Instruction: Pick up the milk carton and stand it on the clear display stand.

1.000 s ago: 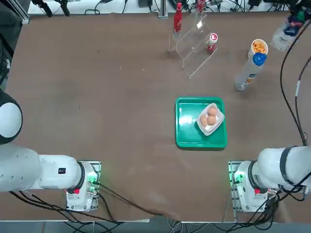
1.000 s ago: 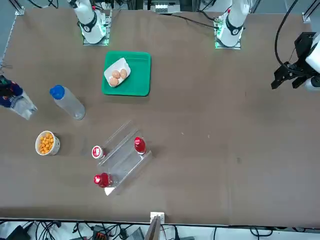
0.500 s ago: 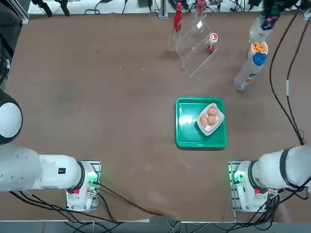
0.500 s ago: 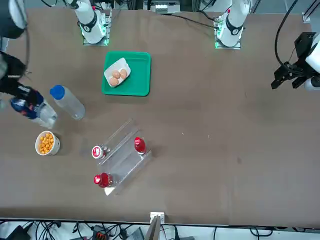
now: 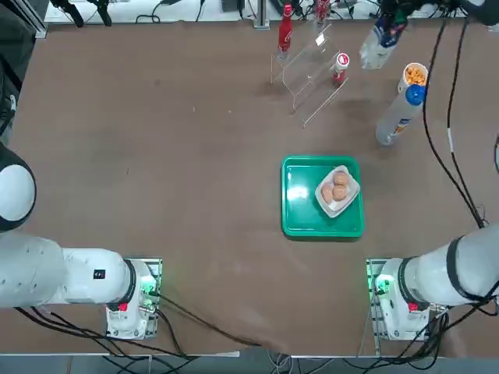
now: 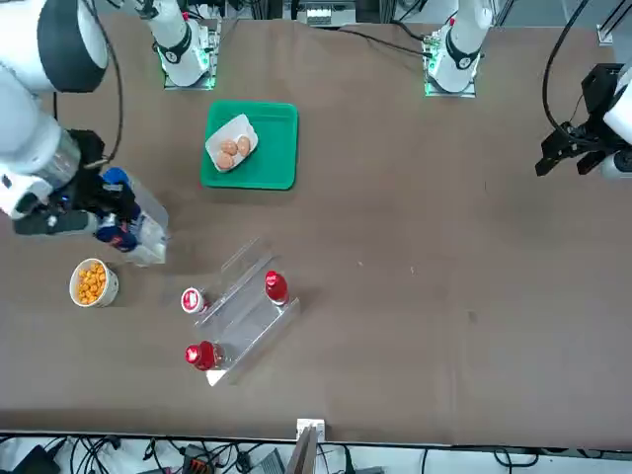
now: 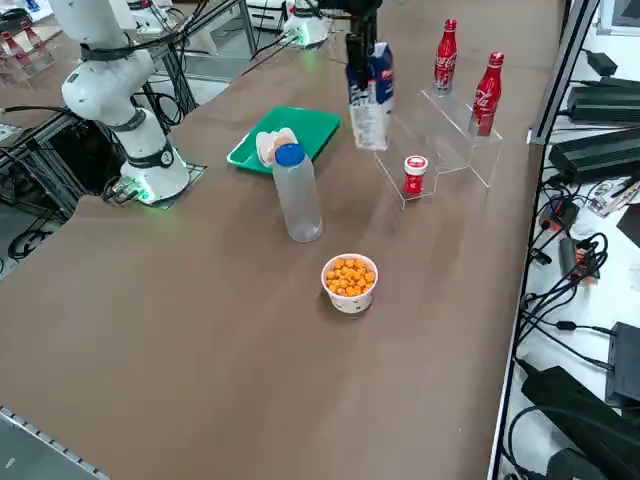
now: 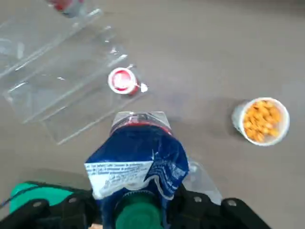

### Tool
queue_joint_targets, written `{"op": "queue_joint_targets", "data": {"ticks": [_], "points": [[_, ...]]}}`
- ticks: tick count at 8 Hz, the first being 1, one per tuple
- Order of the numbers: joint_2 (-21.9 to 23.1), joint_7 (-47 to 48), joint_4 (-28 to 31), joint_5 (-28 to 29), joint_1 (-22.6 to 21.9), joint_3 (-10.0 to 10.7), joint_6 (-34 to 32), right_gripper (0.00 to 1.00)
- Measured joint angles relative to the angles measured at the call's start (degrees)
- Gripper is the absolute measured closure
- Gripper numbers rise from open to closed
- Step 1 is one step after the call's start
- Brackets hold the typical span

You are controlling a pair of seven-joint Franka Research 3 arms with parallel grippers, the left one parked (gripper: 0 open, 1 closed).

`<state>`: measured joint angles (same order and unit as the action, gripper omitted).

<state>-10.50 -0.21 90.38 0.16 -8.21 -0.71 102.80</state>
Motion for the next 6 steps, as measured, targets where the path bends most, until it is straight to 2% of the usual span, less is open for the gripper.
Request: {"op": "queue_joint_targets", "data": {"ticks": [4,6], "points": [[-4.7,-2.9,-1.0,0.7,-6.7,0.0,6.0,0.56],[-6.5,-4.7,-2.6,0.7,-8.7,0.0,6.7,0.56]]}}
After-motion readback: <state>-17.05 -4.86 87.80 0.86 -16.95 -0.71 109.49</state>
